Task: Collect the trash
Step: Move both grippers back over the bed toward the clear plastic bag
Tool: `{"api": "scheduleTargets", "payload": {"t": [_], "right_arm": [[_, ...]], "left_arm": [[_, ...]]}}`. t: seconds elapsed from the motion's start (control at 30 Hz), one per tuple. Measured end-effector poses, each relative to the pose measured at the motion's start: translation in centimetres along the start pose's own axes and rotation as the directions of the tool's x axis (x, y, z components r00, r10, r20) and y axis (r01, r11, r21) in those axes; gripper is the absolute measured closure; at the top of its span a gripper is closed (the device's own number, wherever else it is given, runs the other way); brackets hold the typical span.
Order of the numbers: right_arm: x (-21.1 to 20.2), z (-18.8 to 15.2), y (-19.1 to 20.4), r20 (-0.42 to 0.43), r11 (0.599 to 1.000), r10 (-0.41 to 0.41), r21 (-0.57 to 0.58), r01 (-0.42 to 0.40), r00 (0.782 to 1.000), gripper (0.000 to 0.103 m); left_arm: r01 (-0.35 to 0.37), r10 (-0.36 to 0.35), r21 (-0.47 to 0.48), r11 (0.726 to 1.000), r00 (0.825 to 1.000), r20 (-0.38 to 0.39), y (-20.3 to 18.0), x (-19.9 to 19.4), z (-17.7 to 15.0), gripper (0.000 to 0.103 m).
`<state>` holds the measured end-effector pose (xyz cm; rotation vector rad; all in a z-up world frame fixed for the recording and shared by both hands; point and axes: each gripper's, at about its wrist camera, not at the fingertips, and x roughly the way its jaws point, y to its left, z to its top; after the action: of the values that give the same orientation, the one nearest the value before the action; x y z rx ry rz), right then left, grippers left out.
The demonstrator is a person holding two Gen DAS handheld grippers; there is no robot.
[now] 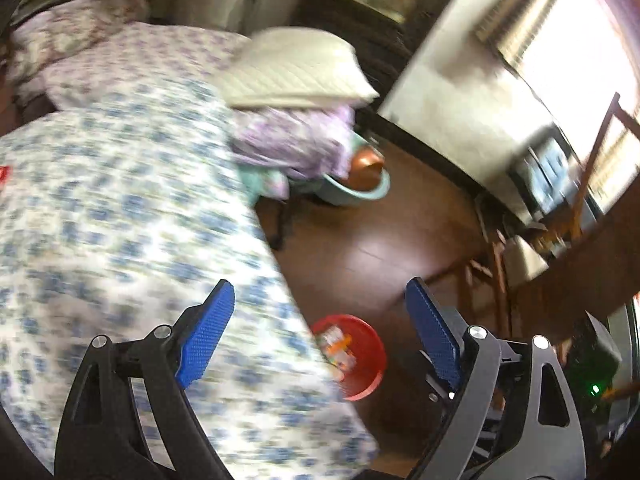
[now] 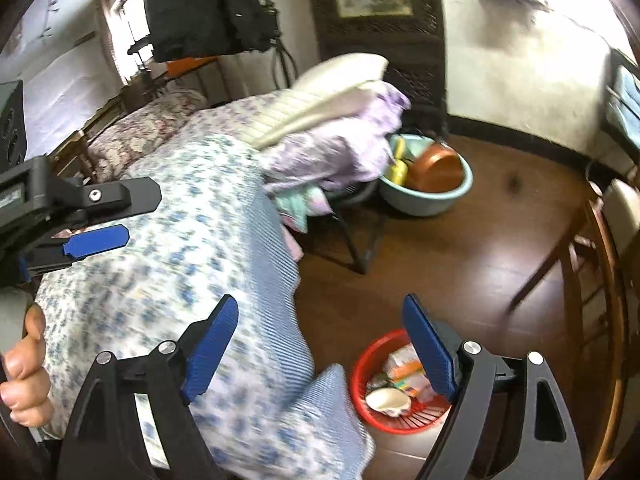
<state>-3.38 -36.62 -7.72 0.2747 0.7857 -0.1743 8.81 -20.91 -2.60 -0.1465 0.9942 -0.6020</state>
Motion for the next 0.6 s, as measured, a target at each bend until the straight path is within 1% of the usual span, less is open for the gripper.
{"api": "scheduleTargets", "payload": {"t": [0.1,0.23,0.3,0.33,0.4,0.43,0.5,0.53,0.6], "right_arm": [[0.5,0.6,3.0,-0.004,0.999,0.027,-0.023,-0.027,1.000,0.020],[1.1,1.4,7.2,-0.009,0.995,0.069,-0.065,-0.070,0.998,0.020],[1.5,1.8,9.2,-0.013,0.993,0.088,-0.084,-0.088,0.996,0.017],[1.7,2.0,10.4,-0.016,0.990,0.097,-0.098,-0.098,0.995,0.015],[2.1,2.3,12.4,-0.021,0.985,0.116,-0.130,-0.118,0.993,0.015],[2.5,2.4,13.2,-0.024,0.981,0.125,-0.144,-0.127,0.992,0.015],[2.9,2.6,15.1,-0.029,0.973,0.144,-0.179,-0.147,0.989,0.015],[3.1,2.6,15.9,-0.031,0.969,0.151,-0.191,-0.154,0.988,0.015],[3.6,2.7,17.6,-0.042,0.961,0.169,-0.214,-0.174,0.985,0.015]], "left_arm": [[-0.040,0.041,-0.056,0.998,0.999,0.032,2.9,-1.7,0.8,0.019],[-0.076,0.084,-0.106,0.991,0.994,0.071,5.9,-3.7,1.3,0.019],[-0.117,0.128,-0.117,0.986,0.987,0.096,7.5,-4.5,1.7,0.019],[-0.151,0.164,-0.124,0.981,0.980,0.109,8.6,-5.0,1.9,0.019],[-0.190,0.207,-0.137,0.972,0.971,0.123,10.2,-5.7,2.1,0.018],[-0.216,0.235,-0.145,0.966,0.963,0.131,11.3,-6.1,2.3,0.019],[-0.274,0.300,-0.169,0.947,0.941,0.156,13.7,-6.9,2.8,0.019],[-0.326,0.361,-0.198,0.924,0.916,0.177,15.3,-7.6,3.1,0.019],[-0.374,0.417,-0.225,0.900,0.888,0.192,17.5,-8.4,3.5,0.019]]}}
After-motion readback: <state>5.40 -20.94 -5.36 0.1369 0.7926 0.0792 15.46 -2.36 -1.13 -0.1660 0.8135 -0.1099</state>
